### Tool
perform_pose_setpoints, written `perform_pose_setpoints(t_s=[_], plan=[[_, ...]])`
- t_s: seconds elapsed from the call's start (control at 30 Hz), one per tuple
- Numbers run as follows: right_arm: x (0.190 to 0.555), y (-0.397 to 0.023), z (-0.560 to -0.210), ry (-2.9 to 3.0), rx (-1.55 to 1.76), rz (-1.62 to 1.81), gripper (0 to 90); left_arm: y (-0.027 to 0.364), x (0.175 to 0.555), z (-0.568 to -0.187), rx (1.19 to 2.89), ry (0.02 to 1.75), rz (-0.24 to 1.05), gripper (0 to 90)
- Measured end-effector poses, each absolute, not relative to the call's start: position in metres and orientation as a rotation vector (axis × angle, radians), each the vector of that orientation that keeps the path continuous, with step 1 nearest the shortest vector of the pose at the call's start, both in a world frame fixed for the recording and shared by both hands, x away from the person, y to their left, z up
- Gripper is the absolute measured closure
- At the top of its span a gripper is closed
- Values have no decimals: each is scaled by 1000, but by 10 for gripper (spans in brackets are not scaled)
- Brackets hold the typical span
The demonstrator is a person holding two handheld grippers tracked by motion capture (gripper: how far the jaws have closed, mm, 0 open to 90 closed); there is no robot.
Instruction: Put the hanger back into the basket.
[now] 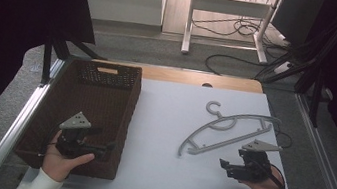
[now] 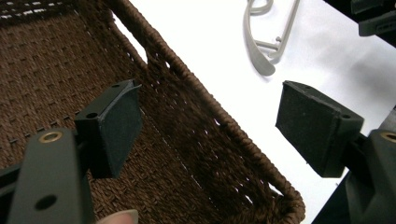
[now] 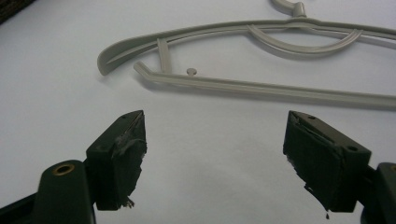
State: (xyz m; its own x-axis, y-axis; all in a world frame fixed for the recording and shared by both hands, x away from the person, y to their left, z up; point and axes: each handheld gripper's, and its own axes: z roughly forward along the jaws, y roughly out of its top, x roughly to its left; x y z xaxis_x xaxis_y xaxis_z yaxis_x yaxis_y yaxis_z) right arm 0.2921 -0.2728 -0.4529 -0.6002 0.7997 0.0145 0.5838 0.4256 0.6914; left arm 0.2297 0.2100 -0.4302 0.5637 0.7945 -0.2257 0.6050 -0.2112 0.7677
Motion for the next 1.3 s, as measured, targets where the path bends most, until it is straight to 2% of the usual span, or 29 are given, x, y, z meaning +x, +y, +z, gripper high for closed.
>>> perform_pose_setpoints(t_s=[0.53, 1.3], plan=[[293, -274, -454, 2363, 1197, 951, 229, 210, 230, -429, 1912, 1127, 253, 219], [295, -275, -455, 2319, 1253, 952, 299, 207, 227, -427, 1903, 1120, 266, 225]])
